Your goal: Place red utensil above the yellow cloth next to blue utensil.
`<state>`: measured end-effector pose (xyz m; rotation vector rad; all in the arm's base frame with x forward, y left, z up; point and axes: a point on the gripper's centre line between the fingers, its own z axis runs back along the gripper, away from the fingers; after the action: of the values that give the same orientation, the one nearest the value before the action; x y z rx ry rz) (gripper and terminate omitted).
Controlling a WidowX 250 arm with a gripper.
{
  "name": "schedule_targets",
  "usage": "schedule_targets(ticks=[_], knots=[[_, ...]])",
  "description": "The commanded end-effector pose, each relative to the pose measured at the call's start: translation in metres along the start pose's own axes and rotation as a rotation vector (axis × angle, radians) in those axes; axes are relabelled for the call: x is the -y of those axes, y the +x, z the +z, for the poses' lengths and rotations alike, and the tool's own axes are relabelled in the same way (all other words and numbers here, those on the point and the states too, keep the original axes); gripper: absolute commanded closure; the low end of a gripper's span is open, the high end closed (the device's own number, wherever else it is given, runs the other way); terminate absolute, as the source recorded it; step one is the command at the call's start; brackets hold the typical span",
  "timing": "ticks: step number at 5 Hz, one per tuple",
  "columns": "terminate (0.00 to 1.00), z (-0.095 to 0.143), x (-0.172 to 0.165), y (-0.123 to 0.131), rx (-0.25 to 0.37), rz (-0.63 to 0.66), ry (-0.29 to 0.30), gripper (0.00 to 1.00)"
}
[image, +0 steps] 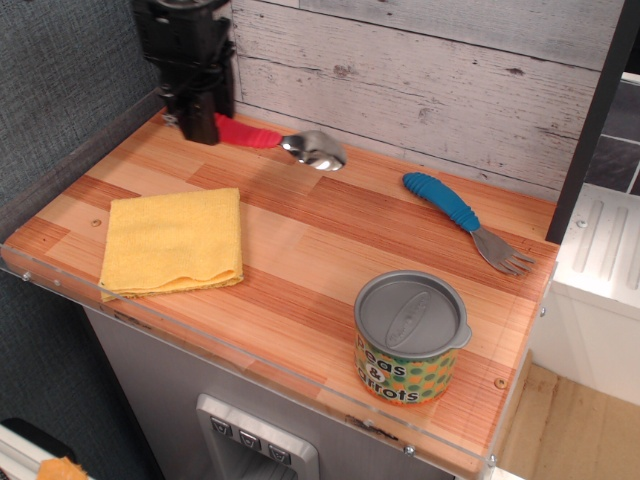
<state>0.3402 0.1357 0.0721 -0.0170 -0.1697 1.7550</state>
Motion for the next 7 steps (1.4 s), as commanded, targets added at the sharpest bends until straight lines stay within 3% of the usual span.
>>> schedule_targets(ticks=[1, 2, 6, 7], knots=[[0.00, -0.012, 0.015, -0.006, 0.043, -0.008, -0.075, 1.00], [0.00, -0.022, 0.022, -0.007, 0.059, -0.023, -0.098, 1.00], [0.00, -0.043, 0.030, -0.009, 0.113, -0.029, -0.100, 1.00], [0.00, -0.045, 0.030, -0.008, 0.106, -0.034, -0.105, 0.00]])
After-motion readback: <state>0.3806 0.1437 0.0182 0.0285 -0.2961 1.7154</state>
